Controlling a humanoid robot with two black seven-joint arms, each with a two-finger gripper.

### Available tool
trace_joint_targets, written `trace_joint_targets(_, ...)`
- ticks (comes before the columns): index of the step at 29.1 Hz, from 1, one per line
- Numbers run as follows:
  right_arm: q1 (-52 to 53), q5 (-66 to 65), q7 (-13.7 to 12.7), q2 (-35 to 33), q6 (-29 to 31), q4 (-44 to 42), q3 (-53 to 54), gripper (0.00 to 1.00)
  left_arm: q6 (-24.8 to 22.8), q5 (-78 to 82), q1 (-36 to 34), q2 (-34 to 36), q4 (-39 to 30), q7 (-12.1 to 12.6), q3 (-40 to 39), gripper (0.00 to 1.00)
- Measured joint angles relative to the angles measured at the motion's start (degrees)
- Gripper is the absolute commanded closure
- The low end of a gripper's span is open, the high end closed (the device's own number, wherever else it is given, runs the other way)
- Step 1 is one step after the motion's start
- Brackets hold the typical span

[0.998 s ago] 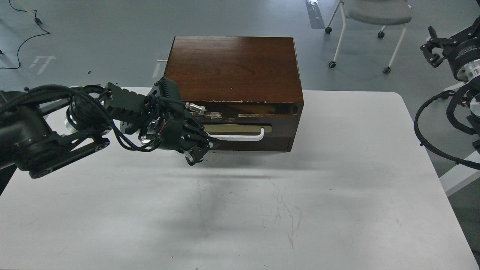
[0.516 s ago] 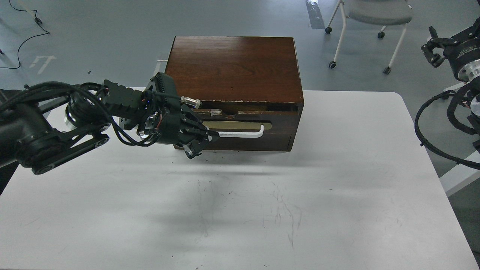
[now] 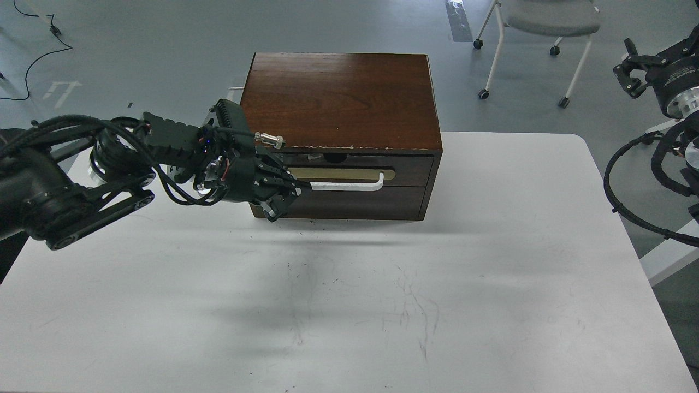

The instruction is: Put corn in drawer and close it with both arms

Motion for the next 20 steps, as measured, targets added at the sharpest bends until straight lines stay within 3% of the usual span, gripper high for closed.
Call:
trace_joint_targets(1, 0.0, 0.0, 0.0, -0.1, 0.1, 0.0, 0.0, 0.0, 0.0, -2.6, -0.1, 0.0, -0.3, 0.0, -0.8, 1.0)
trace_joint_targets(3, 0.0, 0.0, 0.0, -0.4, 0.3, 0.1, 0.0, 0.0, 0.2, -10.3, -0.1, 0.2, -0.6, 0.0, -2.9, 0.64)
trace_joint_targets(4, -0.1, 0.0, 0.0, -0.6, 0.6, 0.2, 0.0, 0.0, 0.3, -14.8, -0.1, 0.3, -0.6, 0.0, -4.3, 0.18)
trace_joint_targets(5, -0.2, 0.0, 0.0, -0.8, 1.5, 0.4, -0.1, 0.0, 0.3, -21.1, 0.2, 0.5, -0.6, 0.0, -6.3, 0.12)
trace_joint_targets(9, -0.3, -0.1, 0.0, -1.2, 6.3, 0.5, -0.2, 0.0, 0.4, -44.1, 0.7, 2.3, -0.3, 0.0, -11.8, 0.04)
trace_joint_targets(15, -0.1, -0.1, 0.0, -1.4, 7.6, 0.0, 0.0, 0.0, 0.4, -75.0, 0.8, 8.8, 2.3, 0.0, -13.5, 0.02)
trace_joint_targets(20, -0.3, -0.1, 0.0, -1.4, 7.2, -0.3, 0.5, 0.0, -0.1, -92.9, 2.5, 8.9, 13.3, 0.0, -13.5, 0.02)
